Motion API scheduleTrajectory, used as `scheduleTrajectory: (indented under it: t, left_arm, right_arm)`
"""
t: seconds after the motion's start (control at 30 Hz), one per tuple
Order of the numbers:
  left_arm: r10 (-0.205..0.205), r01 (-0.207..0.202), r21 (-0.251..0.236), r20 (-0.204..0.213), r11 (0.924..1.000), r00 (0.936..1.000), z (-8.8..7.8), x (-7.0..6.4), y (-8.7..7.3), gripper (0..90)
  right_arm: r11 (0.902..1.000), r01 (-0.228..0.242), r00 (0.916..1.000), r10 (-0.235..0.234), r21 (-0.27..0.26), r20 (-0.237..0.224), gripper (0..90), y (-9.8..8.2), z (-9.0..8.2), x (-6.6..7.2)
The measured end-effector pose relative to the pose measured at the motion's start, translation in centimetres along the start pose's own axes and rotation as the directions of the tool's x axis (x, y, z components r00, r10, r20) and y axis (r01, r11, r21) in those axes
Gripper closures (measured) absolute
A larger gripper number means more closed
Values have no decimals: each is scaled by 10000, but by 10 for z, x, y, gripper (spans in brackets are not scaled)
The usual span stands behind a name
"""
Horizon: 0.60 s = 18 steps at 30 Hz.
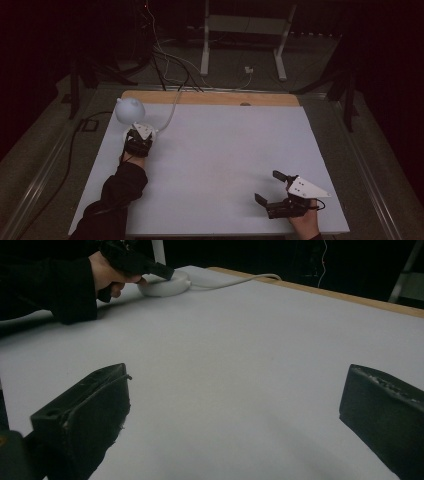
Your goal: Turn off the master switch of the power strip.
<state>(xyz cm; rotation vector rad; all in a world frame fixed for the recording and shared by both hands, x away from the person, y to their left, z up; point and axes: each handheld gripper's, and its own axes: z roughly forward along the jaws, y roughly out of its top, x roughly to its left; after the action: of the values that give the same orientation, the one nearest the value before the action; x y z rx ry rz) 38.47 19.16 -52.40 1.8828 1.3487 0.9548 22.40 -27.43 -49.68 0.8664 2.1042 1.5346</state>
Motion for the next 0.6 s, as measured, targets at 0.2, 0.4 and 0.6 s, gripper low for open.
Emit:
scheduleTrajectory:
  t: [0.2, 0.4, 0.6]
  left_arm:
    - [204, -204, 77, 30, 9998, 9998, 0, -1, 1, 900]
    - [469, -470, 27, 103, 9989, 9988, 0, 0, 0, 900]
    - [515, -521, 174, 347, 9985, 9981, 0, 3, 2, 900]
  right_arm:
    - [10000, -7, 10000, 7, 33, -20, 0, 0, 1, 0]
    - [10000, -3, 10000, 4, 41, -14, 0, 0, 1, 0]
    - [10000, 22, 10000, -22, 61, -20, 0, 0, 1, 1]
